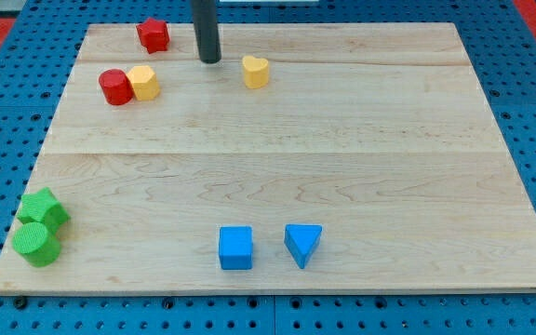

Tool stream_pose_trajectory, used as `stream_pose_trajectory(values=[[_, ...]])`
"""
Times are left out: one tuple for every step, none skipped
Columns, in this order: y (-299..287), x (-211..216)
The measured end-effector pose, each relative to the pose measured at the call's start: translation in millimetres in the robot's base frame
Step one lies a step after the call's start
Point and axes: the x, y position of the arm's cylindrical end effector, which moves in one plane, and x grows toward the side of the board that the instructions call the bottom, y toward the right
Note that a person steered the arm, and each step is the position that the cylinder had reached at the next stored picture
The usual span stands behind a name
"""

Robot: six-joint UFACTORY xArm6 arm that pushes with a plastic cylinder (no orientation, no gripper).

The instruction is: Push the red star closer to the red circle and yellow hexagon

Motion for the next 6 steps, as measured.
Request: stream_pose_trajectory(values=[[-27.6,-45.9],[-72.2,-50.9],[-104.5,-42.1],[-135.1,-29.2],[-194.5,-11.1],[-213.9,-0.6]])
